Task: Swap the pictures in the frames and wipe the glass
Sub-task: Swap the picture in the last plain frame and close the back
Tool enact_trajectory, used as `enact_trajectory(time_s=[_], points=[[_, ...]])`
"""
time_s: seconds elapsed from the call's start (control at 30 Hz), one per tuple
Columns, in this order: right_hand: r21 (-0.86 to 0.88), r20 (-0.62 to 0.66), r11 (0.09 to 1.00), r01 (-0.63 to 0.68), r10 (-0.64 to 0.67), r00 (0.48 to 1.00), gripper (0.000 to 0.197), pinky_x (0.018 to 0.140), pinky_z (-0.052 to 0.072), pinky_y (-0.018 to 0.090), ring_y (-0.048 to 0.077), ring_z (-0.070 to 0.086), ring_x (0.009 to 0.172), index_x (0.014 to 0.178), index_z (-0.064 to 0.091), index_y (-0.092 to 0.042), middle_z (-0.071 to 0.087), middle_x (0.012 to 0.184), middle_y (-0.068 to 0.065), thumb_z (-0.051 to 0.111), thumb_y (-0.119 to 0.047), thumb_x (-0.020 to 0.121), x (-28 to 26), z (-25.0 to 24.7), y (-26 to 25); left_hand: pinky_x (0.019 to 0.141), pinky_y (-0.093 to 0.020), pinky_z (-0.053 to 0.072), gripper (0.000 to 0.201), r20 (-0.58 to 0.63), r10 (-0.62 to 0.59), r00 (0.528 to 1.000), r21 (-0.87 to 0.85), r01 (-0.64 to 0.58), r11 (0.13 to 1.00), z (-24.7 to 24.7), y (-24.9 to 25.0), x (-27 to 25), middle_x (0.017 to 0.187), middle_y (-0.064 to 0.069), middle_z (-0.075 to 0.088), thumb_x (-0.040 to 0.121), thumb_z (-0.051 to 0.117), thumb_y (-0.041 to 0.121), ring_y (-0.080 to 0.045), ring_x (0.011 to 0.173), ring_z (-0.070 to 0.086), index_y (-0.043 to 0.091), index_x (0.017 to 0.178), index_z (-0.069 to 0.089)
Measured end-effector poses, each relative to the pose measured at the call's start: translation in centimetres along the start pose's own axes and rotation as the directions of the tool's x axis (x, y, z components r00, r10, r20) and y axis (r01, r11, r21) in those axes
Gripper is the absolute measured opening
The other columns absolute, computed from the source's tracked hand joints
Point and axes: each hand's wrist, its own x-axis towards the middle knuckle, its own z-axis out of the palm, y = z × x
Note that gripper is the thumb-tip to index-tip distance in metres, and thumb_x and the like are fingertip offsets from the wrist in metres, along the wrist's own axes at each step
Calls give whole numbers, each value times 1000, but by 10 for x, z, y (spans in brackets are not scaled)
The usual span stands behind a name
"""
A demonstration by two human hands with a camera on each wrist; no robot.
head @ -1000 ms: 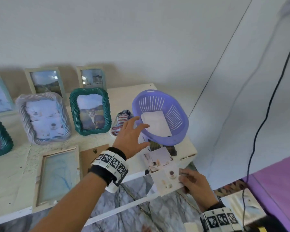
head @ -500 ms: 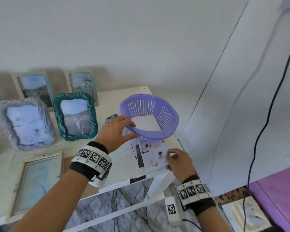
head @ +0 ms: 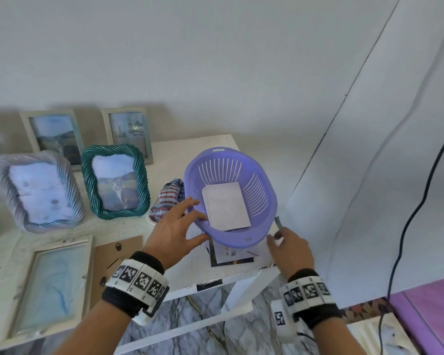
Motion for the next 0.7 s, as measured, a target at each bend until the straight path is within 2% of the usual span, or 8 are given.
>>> enact_trajectory(time_s=[0.1, 0.2, 0.27, 0.37, 0.43, 0.5, 0.63, 0.7], points=[[5, -120, 998, 63, -62, 991, 24, 66, 38, 25, 18, 55, 69, 97, 62, -16, 62, 78, 0, 53, -37, 93, 17, -44, -2, 102, -41, 43, 52, 8, -24, 1000, -36, 25, 999, 5, -4, -7, 154, 0, 27, 72, 76, 55, -22, 137, 36, 31, 116, 60], [-118, -165, 965, 233, -251, 954, 20, 67, 41, 25, 17, 57, 67, 101, 61, -18, 62, 74, -2, 53, -34, 94, 35, -89, -39, 100, -33, 39, 62, -11, -85, 996, -90, 84, 992, 11, -1, -12, 158, 6, 15, 72, 56, 77, -15, 139, 31, 37, 120, 56], [-244, -92, 896, 372, -403, 911, 22, 69, 44, 27, 20, 59, 74, 108, 60, -20, 64, 78, -2, 53, -35, 93, 51, -103, -75, 98, -30, 41, 61, -40, -110, 993, -115, 105, 988, 15, 1, -13, 159, 8, 15, 74, 49, 78, -14, 137, 34, 37, 120, 56], [-392, 184, 723, 569, -545, 818, 33, 78, 45, 30, 25, 61, 92, 120, 58, -19, 66, 101, 4, 56, -37, 91, 79, -94, -133, 95, -28, 43, 57, -78, -115, 990, -135, 103, 985, 18, 3, -14, 159, 8, 18, 77, 50, 75, -14, 134, 40, 37, 118, 57], [-488, 366, 596, 638, -524, 769, 40, 84, 46, 32, 26, 59, 102, 125, 56, -17, 62, 116, 7, 58, -35, 90, 97, -70, -167, 91, -29, 47, 54, -91, -108, 990, -137, 95, 986, 19, 3, -14, 159, 7, 19, 78, 52, 73, -14, 132, 44, 37, 117, 58], [-554, 501, 496, 669, -443, 743, 43, 85, 49, 34, 26, 58, 106, 125, 56, -15, 60, 119, 6, 63, -35, 88, 116, -38, -190, 89, -30, 50, 51, -86, -114, 990, -138, 101, 985, 19, 3, -14, 159, 8, 18, 78, 55, 72, -14, 130, 47, 38, 116, 58], [-672, 571, 293, 680, -380, 728, 50, 75, 56, 36, 21, 64, 89, 107, 63, -20, 67, 105, -1, 83, -40, 65, 143, 13, -196, 89, -30, 50, 52, -82, -115, 990, -120, 105, 987, 19, 2, -14, 159, 6, 19, 77, 55, 72, -16, 130, 47, 38, 117, 58], [-715, 606, 184, 674, -319, 729, 44, 75, 55, 35, 20, 59, 87, 105, 67, -18, 61, 101, -5, 82, -37, 68, 140, 20, -194, 88, -29, 49, 54, -89, -113, 990, -114, 102, 988, 19, 3, -14, 159, 5, 20, 78, 53, 73, -17, 131, 46, 36, 116, 58]])
